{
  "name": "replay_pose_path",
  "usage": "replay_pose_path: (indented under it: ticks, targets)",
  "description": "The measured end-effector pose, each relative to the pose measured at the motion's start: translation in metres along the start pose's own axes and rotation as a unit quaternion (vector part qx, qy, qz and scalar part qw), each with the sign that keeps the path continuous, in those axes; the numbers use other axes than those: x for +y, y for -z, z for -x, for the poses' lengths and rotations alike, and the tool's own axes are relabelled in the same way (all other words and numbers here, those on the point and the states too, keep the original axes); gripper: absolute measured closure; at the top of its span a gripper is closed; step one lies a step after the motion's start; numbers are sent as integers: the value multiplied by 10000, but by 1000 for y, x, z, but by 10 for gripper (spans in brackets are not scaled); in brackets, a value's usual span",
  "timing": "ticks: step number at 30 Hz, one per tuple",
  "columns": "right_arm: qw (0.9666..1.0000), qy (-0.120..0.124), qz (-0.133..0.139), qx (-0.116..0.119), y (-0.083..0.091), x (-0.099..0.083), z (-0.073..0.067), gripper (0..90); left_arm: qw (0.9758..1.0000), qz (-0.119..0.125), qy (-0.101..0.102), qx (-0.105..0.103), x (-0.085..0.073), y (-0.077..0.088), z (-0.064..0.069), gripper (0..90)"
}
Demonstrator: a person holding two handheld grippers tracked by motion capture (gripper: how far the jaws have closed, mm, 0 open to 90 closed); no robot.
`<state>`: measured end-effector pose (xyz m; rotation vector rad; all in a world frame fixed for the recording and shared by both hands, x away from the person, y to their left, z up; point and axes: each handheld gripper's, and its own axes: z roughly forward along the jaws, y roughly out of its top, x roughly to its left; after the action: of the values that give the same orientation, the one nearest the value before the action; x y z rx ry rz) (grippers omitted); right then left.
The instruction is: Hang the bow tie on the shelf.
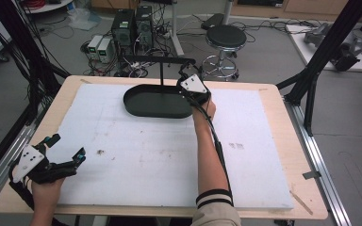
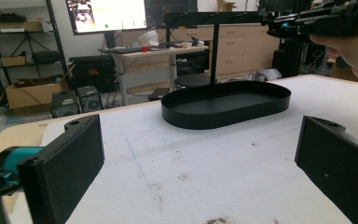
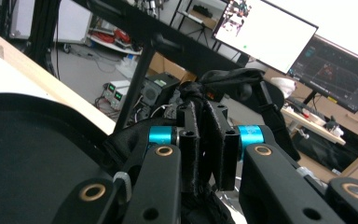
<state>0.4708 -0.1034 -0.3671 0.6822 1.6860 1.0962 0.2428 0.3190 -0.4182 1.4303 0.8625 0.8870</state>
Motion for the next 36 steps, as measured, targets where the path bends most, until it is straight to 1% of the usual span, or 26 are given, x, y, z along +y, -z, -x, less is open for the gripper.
replay_pose_path:
  ticks: [1, 4, 5, 6, 11, 14, 16, 18, 21, 23, 24, 26, 27, 28, 29, 30, 31, 32, 34, 35, 36]
  targets:
    - [10000, -34, -34, 6, 0, -1, 0, 827, 10000, 4, 0, 3, 0, 0, 0, 17]
    - [10000, -28, -83, 30, -2, -3, 0, 804, 10000, -1, -7, -11, 1, 0, 0, 17]
    - [9999, -10, -103, 34, -2, -3, 0, 778, 10000, -2, -10, -6, 1, 0, 0, 17]
    - [9999, -12, -103, 37, -2, -4, 0, 740, 10000, 8, -3, -10, 1, 0, 1, 17]
    - [9998, -122, -119, 44, 0, -3, -1, 487, 10000, 16, -10, -24, 3, 1, 0, 17]
    - [9999, -117, -7, 49, 6, -1, -2, 420, 10000, 18, 2, -33, 4, 2, 0, 17]
    - [9997, -169, 135, 74, 14, 2, -2, 366, 10000, 29, 29, -44, 5, 2, 0, 17]
    - [9994, -251, 195, 101, 22, 4, -1, 308, 10000, 17, 56, -65, 5, 1, 0, 17]
    - [9981, -456, 284, 307, 37, 4, 4, 232, 9999, -6, 57, -90, 5, 1, 1, 17]
    - [9972, -555, 321, 397, 52, 4, 8, 212, 9999, 7, 75, -96, 5, 0, 2, 17]
    - [9968, -591, 343, 418, 57, 3, 10, 201, 9999, -7, 67, -101, 5, 0, 2, 17]
    - [9954, -741, 402, 451, 73, 2, 15, 173, 9999, -7, 69, -109, 5, -1, 3, 17]
    - [9942, -841, 455, 492, 84, 1, 18, 166, 9999, 5, 85, -109, 5, -1, 4, 17]
    - [9937, -879, 469, 507, 90, 0, 20, 157, 9999, -11, 72, -116, 5, -1, 5, 17]
    - [9922, -995, 520, 533, 102, -3, 22, 143, 9999, -7, 70, -121, 5, -1, 5, 17]
    - [9911, -1084, 512, 578, 108, -5, 23, 130, 9999, -12, 57, -127, 5, -2, 6, 17]
    - [9901, -1160, 548, 566, 119, -8, 26, 126, 9999, -14, 56, -126, 5, -2, 6, 17]
    - [9896, -1181, 573, 595, 126, -10, 28, 125, 9999, -10, 54, -129, 5, -2, 7, 17]
    - [9880, -1280, 649, 567, 145, -15, 33, 123, 9999, -14, 53, -133, 5, -2, 8, 17]
    - [9872, -1331, 670, 568, 151, -16, 35, 122, 9999, -25, 40, -137, 5, -3, 8, 17]
    - [9866, -1398, 630, 560, 161, -17, 38, 110, 9999, -38, 29, -144, 5, -3, 8, 17]
